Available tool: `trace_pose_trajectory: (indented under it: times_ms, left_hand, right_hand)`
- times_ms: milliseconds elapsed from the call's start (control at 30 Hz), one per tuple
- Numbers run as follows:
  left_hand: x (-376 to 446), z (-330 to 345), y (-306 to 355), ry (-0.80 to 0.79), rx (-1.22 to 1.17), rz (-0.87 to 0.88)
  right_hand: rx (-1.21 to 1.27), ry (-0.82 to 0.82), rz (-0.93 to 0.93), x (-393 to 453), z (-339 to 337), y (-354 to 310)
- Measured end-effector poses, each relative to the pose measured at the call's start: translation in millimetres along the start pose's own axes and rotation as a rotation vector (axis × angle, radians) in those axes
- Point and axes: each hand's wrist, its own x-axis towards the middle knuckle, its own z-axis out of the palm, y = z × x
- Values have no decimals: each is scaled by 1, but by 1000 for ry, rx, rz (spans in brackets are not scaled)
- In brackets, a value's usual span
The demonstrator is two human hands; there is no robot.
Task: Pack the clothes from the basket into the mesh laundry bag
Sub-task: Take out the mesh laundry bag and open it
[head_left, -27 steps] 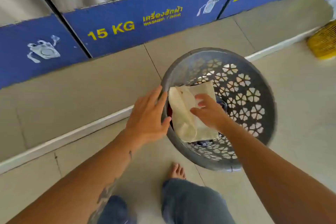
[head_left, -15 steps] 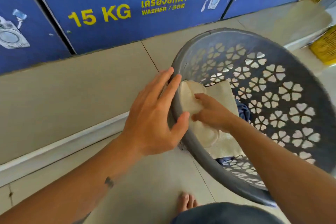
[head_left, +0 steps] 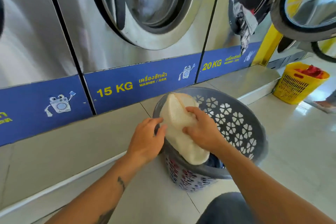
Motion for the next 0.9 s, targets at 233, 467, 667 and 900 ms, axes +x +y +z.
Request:
trace_pose_trajectory:
  times_ms: [233, 467, 667, 900]
  left_hand:
    - [-31, -23, 64, 77, -158, -197]
    - [-56, -62, 68, 366, 63, -130]
    - [-62, -126, 59, 602, -3, 6]
    - [-77, -164, 37, 279, 82, 228]
  right_hand:
    - [-150, -154, -163, -64, -15, -38]
    - [-139, -79, -216, -86, -32, -47]
    - [100, -6, -301, -67, -23, -82]
    - [724, -265, -130, -48, 27, -137]
